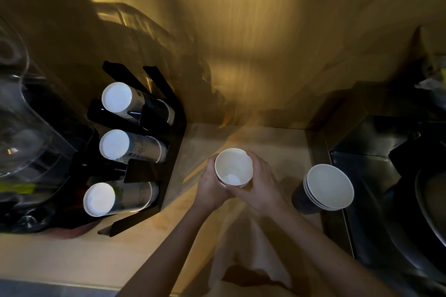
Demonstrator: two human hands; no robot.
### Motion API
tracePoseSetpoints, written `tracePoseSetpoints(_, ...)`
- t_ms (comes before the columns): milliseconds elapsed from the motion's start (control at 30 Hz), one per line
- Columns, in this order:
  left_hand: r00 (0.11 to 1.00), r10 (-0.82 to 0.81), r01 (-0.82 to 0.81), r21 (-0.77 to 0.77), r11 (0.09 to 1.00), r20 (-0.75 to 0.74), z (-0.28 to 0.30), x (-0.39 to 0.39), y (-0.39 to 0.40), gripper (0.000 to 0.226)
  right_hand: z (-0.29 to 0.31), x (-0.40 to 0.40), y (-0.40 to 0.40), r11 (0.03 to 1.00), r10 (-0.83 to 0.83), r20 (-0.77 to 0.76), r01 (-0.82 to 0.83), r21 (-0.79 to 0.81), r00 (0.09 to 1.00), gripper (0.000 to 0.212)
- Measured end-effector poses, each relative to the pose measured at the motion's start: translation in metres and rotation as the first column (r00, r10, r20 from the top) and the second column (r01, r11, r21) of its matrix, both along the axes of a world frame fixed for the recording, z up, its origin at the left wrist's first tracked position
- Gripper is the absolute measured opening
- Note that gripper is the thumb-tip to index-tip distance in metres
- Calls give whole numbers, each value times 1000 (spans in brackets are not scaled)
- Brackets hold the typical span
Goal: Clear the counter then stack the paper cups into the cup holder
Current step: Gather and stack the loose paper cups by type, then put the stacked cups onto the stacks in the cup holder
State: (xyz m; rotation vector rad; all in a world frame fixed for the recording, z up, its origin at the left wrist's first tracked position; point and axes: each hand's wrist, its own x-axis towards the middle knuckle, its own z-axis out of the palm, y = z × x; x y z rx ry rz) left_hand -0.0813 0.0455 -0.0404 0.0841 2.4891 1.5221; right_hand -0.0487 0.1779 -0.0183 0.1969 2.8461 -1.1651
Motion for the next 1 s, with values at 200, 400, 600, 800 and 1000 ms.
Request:
tracePoseSetpoints(200,1000,13,-13,-12,1000,27,-2,2,-1,90,-1,2,4,983,74,15,-75,167,997,92)
tracePoseSetpoints(400,998,-13,16,-43,999,60,3,0,-3,94,12,-7,8,995,34,115,-44,85,993,52)
tracePoseSetpoints(600,976,-219,215,-140,966,-11,38,-10,-18,94,29,-31,18,974,-171,163,192,-122,972,45)
tracePoseSetpoints(800,799,-475,357,-346,868,-368,105,-9,-42,85,70,-33,3,829,57,538,261,-495,841,66)
tracePoseSetpoints(1000,479,-709,170,-738,653,-517,147,0,-77,64,104,-45,-22,714,367,489,97,-694,791,84)
